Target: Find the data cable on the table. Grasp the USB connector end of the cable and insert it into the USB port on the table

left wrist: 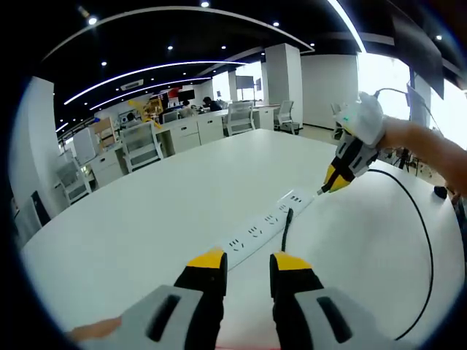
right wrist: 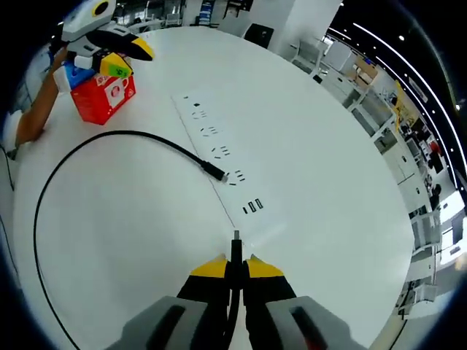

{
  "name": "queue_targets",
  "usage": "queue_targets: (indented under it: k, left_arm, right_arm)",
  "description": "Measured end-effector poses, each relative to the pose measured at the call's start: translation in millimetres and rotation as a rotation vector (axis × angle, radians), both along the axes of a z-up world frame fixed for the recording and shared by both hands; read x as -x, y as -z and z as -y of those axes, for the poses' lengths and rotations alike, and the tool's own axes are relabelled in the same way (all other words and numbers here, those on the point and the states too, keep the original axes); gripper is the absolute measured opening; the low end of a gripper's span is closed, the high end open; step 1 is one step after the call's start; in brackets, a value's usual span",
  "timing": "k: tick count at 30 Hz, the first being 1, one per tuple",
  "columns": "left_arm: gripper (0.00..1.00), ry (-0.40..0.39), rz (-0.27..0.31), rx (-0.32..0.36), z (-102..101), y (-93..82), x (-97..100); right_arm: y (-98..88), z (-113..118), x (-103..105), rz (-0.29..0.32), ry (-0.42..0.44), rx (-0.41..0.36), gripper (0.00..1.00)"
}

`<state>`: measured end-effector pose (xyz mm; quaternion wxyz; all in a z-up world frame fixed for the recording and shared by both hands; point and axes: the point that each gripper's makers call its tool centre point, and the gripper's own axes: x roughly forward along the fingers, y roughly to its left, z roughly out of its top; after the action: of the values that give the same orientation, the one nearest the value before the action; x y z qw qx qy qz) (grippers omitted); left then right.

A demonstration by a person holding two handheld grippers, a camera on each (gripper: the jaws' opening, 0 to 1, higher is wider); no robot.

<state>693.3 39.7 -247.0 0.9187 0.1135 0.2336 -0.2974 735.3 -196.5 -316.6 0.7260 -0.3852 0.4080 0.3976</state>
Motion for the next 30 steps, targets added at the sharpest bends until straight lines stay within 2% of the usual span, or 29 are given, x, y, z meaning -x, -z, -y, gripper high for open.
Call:
queue_targets:
  k: [10,16,30]
  left_arm:
    - [0.24,0.0,0.0,0.0,2,0.9,0.1]
    - [0.24,0.001,0.001,0.002,3,1.1,0.3]
    - [0.24,0.001,0.0,0.001,4,2.1,-0.8]
  right_arm:
    - [-1.4,-1,-17,-0.004,-0.069,0.143,0.09]
    - [-3.8,-4,-28,-0.008,-0.131,0.255,0.09]
    - [-2.9,-13,-38,-0.035,-0.239,0.462,0.09]
